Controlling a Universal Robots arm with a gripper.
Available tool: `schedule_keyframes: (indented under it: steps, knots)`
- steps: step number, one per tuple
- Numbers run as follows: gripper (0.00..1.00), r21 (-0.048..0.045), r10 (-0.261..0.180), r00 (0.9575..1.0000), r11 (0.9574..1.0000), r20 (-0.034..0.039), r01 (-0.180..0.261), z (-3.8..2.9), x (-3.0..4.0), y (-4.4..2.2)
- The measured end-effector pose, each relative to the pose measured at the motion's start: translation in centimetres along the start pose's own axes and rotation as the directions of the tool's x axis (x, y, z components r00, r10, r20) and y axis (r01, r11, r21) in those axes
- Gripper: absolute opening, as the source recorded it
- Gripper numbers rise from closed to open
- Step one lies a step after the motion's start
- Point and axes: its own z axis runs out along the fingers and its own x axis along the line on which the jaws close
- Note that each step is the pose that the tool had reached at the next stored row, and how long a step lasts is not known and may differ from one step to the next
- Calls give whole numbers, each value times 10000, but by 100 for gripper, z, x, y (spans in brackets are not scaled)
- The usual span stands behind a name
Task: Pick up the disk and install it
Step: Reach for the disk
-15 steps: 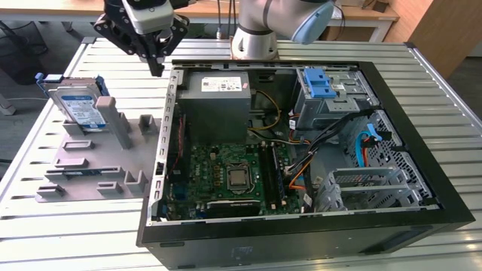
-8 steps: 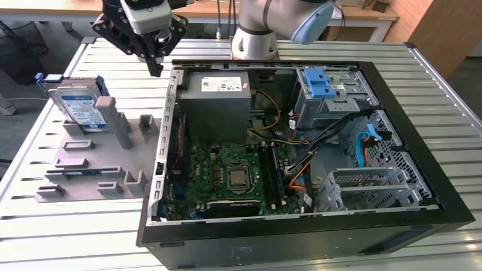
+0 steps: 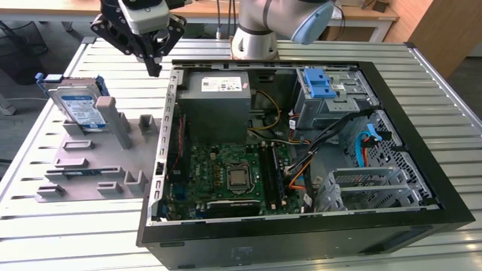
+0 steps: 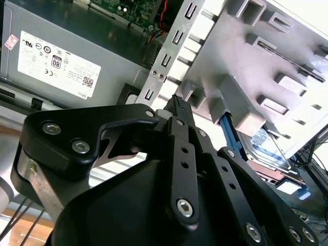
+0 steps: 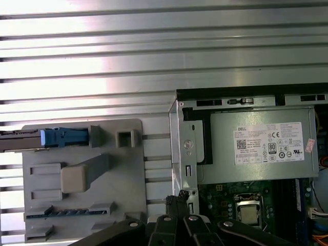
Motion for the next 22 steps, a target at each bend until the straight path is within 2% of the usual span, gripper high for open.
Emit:
schedule_keyframes:
  steps: [22]
  knots:
    - [11,0,0,10000,10000,0,0,3,61,-5]
